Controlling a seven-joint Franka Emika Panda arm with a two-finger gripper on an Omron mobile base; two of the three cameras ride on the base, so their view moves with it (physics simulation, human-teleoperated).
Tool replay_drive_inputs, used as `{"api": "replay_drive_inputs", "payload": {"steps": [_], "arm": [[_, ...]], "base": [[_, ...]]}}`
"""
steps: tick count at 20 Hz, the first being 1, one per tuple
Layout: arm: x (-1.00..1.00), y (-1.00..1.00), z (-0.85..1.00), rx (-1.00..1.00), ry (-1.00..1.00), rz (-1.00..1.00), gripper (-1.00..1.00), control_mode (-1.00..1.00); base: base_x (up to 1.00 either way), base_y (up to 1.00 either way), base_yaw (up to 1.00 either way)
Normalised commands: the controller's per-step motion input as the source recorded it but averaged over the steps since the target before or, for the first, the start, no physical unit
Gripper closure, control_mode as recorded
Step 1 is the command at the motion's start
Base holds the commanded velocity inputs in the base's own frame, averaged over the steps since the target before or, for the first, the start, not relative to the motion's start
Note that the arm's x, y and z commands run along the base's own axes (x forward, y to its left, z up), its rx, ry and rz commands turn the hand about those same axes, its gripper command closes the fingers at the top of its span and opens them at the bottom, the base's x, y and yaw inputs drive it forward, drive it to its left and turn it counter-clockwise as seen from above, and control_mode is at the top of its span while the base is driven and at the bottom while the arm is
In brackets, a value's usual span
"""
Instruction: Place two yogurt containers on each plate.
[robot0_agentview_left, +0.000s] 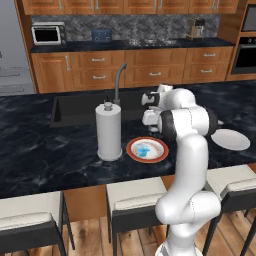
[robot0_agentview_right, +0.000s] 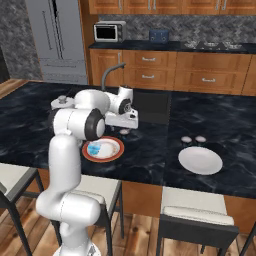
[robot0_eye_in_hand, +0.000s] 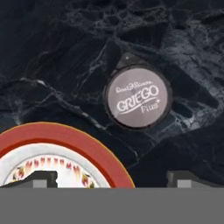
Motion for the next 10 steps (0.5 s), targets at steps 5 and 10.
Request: {"api": "replay_drive_inputs", "payload": {"steps": [5, 10], "arm": [[0.33, 0.00, -0.27, 0.00, 0.05, 0.00, -1.00, -1.00], [0.30, 0.00, -0.01, 0.00, 0.00, 0.00, -1.00, -1.00]], "base": [[0.00, 0.00, 0.00], [0.00, 0.00, 0.00]]}}
